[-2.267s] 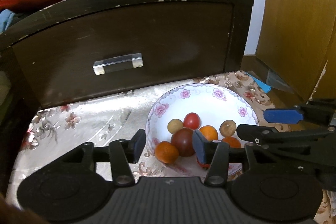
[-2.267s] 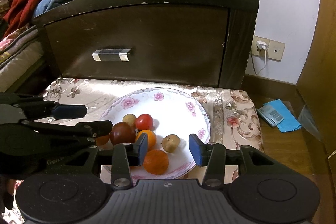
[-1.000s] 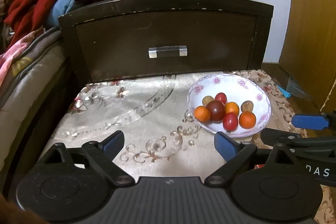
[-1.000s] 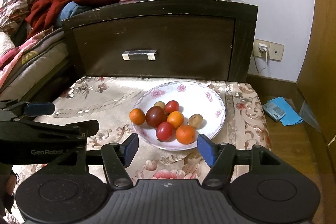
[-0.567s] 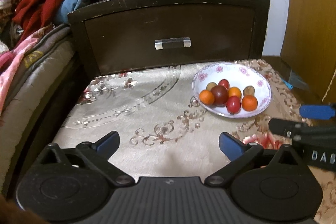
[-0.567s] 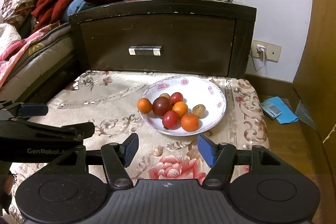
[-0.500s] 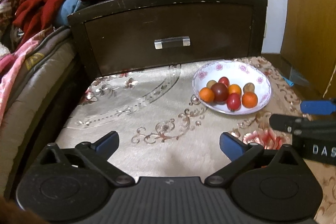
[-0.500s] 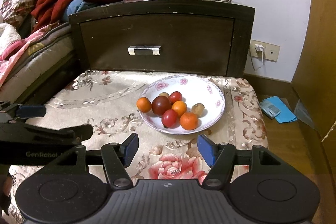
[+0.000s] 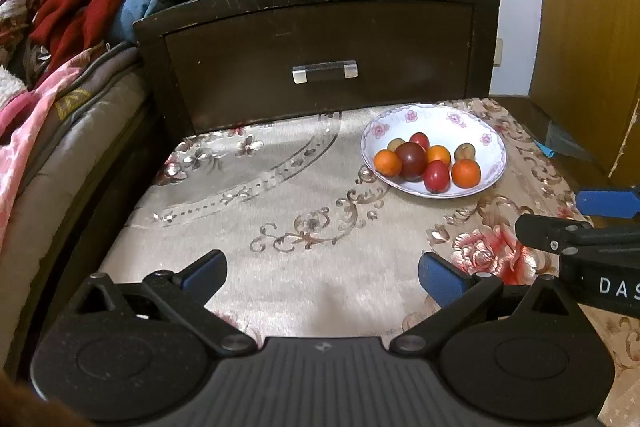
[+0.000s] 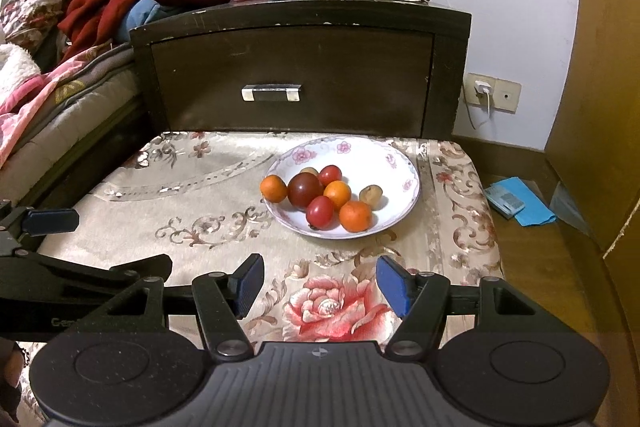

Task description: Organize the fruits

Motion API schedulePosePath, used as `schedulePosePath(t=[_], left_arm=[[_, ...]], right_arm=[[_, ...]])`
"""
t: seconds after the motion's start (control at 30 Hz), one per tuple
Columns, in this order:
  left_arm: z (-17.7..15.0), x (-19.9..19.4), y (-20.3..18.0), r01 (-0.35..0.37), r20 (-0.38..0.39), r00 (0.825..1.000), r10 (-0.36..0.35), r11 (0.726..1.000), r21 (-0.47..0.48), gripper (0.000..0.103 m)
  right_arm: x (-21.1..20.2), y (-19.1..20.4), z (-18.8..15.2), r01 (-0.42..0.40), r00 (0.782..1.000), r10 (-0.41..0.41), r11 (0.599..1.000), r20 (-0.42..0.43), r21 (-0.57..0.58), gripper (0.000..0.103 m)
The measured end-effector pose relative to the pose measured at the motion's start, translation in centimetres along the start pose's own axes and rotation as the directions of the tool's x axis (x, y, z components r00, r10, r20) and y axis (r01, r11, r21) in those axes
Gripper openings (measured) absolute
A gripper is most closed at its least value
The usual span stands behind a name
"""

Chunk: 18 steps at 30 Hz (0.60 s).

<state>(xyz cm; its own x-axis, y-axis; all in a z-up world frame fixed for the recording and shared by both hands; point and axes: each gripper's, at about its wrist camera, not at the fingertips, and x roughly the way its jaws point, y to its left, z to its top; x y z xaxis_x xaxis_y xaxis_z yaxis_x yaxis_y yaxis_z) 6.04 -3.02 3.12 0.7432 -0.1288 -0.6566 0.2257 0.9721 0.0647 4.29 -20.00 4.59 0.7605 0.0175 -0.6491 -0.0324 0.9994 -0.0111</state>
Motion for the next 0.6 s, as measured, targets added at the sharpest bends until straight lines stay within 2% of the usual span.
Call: schedulePosePath(t=[0.6], left_arm=[[-2.6,-2.3,-0.3,0.012,-0.019,1.000,-0.012,1.000,-0.003,0.103]], right_arm=[[-3.0,1.1,-2.7,0.022,1.000,-0.022,1.000,-0.011,0.008,0.058]])
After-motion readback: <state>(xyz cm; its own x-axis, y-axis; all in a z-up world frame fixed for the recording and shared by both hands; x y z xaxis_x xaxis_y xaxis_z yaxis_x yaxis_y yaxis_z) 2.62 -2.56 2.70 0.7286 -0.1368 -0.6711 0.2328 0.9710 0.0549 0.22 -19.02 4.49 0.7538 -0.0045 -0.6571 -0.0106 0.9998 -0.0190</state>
